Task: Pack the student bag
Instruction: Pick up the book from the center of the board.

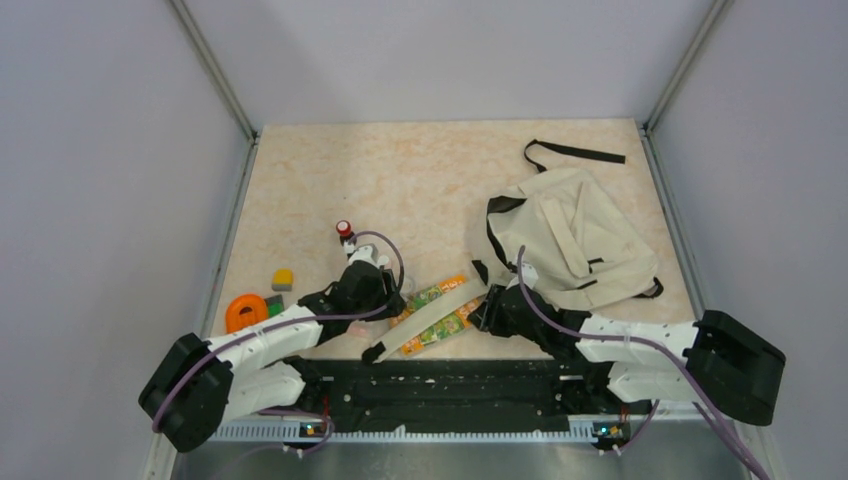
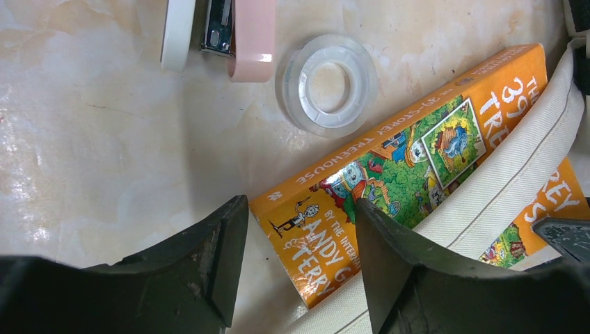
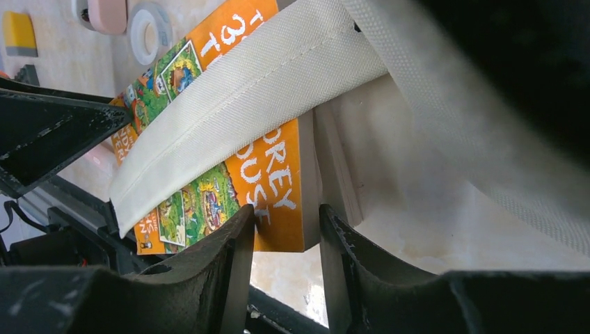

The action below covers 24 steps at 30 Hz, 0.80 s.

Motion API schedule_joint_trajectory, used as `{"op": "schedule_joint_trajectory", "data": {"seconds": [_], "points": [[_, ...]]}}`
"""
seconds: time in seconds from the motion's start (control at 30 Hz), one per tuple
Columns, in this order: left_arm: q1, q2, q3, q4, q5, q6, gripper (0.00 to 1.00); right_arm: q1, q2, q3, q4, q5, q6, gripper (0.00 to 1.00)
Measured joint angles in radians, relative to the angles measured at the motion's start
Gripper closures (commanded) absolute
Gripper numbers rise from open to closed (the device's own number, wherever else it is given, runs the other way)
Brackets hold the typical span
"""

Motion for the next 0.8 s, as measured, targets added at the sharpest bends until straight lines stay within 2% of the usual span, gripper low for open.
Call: {"op": "schedule_joint_trajectory", "data": {"seconds": [0.57, 0.6, 0.73, 0.8], "points": [[0.001, -0.019, -0.008, -0.01, 0.0, -0.018, 0.39, -0.001, 0.077, -0.01, 0.133, 0.048, -0.02, 0.63], [0.001, -0.026, -0.012, -0.01, 0.002, -0.019, 0.38, -0.005, 0.08, -0.01, 0.138, 0.055, -0.026, 0.67], [0.001, -0.062, -0.033, -0.009, 0.016, -0.027, 0.38, -0.02, 0.101, -0.01, 0.169, 0.066, -0.049, 0.96], [0.001, -0.08, -0.039, -0.01, 0.025, -0.03, 0.36, -0.026, 0.108, -0.008, 0.181, 0.07, -0.061, 1.0]]}}
